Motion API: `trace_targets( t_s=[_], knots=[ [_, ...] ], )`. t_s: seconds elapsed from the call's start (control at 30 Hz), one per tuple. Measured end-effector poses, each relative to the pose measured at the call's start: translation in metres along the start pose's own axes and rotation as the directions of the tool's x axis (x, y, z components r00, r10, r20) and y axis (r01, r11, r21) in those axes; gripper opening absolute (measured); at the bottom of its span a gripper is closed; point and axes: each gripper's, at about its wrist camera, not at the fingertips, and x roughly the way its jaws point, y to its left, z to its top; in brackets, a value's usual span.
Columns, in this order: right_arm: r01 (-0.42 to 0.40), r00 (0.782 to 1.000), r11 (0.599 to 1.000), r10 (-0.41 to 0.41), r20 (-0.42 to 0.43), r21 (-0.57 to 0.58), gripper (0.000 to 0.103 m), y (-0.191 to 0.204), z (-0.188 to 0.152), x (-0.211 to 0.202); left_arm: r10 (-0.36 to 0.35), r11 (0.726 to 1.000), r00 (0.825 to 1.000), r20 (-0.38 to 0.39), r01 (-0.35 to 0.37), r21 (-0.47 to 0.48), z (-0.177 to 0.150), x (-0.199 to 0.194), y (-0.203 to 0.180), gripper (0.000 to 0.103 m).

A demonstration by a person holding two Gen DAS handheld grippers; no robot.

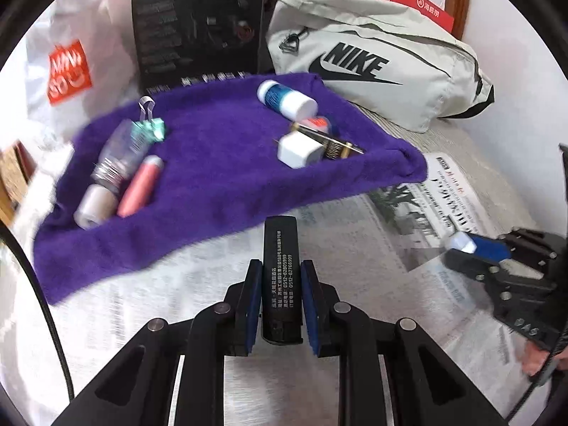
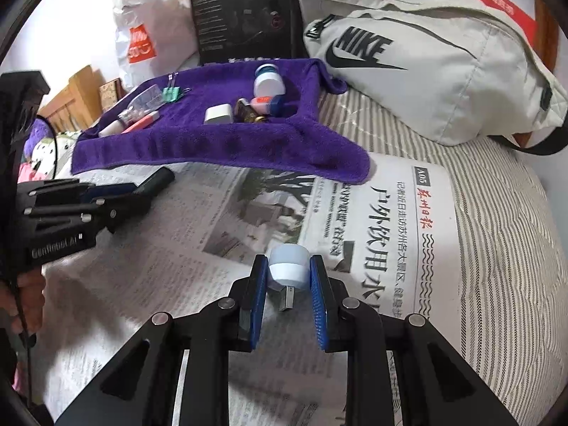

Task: Organize rigid objects
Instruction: 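Place the USB light on the towel with right tool while left tool carries the case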

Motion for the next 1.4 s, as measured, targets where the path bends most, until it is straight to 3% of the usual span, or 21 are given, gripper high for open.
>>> trace_targets(
  t_s=[0.13,0.43,0.63,0.8,1.07,1.4],
  knots=[
    [-0.028,1.0,0.999,0.028,0.004,-0.017,0.024,0.007,0.0,-0.008,-0.044,0.998,0.999,0.002,0.044,-0.051,0.003,-0.01,0.018,0.021],
    [-0.087,0.996,0.996,0.087,0.035,-0.003,0.024,0.01,0.023,-0.019,-0.043,0.993,0.998,0.052,0.048,-0.106,0.02,-0.037,0.052,0.021],
    [-0.145,0.988,0.989,0.146,0.052,-0.025,0.024,0.015,0.058,-0.019,-0.111,0.98,0.993,0.052,0.118,-0.158,0.037,-0.038,0.073,0.021],
    [-0.166,0.983,0.983,0.172,0.072,-0.08,0.024,0.027,0.094,-0.012,-0.072,0.984,0.996,0.056,0.08,-0.162,0.051,-0.036,0.088,0.021],
    [-0.172,0.981,0.976,0.182,0.067,-0.132,0.024,0.044,0.158,0.037,-0.027,0.979,0.999,0.035,0.034,-0.203,0.051,-0.031,0.122,0.021],
    [-0.099,0.994,0.983,0.089,-0.067,-0.156,0.024,0.059,0.193,0.124,-0.031,0.974,0.999,0.015,0.033,-0.226,0.05,-0.021,0.143,0.021]
  ],
)
